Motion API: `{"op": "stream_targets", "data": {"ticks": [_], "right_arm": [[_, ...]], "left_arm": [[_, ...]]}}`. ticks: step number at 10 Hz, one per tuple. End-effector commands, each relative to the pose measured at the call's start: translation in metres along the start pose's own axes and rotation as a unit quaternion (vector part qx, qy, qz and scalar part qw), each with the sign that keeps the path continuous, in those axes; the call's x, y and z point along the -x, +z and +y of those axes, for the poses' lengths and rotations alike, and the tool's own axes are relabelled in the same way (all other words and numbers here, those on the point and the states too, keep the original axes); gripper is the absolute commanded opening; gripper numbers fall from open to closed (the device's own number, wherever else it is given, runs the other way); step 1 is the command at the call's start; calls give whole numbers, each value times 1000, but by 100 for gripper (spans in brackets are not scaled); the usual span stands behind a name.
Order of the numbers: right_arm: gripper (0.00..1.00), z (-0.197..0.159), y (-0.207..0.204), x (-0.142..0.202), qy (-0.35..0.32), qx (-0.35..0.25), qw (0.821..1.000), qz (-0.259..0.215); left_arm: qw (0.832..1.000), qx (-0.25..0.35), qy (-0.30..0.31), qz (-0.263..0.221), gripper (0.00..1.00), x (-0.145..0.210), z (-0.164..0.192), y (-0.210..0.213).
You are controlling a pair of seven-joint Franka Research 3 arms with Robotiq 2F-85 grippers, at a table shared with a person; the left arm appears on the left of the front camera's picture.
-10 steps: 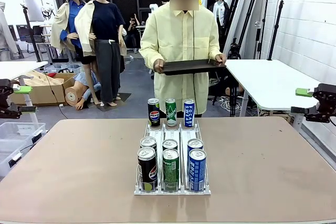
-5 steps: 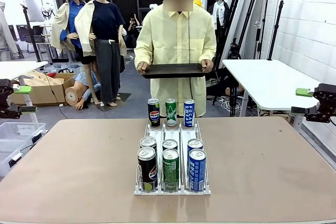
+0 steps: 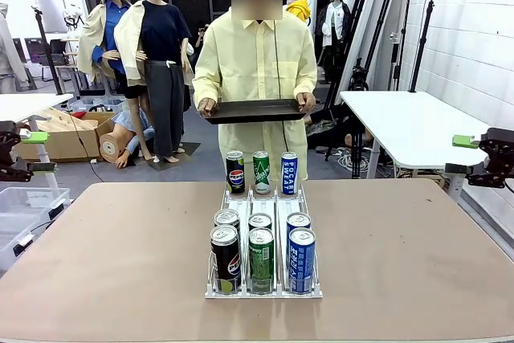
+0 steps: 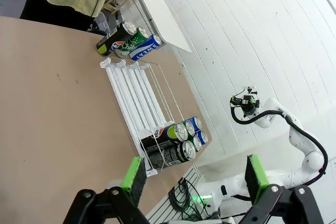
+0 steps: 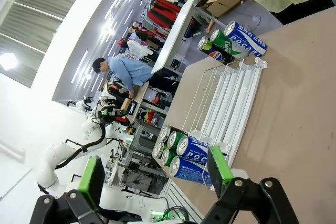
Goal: Retrieve and hand over the desired beverage to the person.
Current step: Pick up a can of the same type that the person held from the Automatic Can Dispenser.
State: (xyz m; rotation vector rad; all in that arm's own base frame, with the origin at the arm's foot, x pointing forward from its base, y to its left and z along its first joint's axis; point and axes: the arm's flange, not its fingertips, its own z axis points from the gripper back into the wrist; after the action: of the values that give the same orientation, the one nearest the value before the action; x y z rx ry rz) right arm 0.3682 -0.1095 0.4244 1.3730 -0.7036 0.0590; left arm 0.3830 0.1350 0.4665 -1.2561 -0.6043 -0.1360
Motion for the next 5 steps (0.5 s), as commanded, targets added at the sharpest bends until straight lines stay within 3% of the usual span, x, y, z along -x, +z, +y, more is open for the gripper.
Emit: {"op": "stream_targets", "data": {"ticks": [1, 5], "right_arm": [[100, 0, -1, 3, -4, -7, 1000, -4], [100, 0, -1, 3, -4, -7, 1000, -4]], "left_arm": [[1000, 8, 3, -5, 100, 1, -1, 1], [1000, 8, 3, -5, 100, 1, -1, 1]]}}
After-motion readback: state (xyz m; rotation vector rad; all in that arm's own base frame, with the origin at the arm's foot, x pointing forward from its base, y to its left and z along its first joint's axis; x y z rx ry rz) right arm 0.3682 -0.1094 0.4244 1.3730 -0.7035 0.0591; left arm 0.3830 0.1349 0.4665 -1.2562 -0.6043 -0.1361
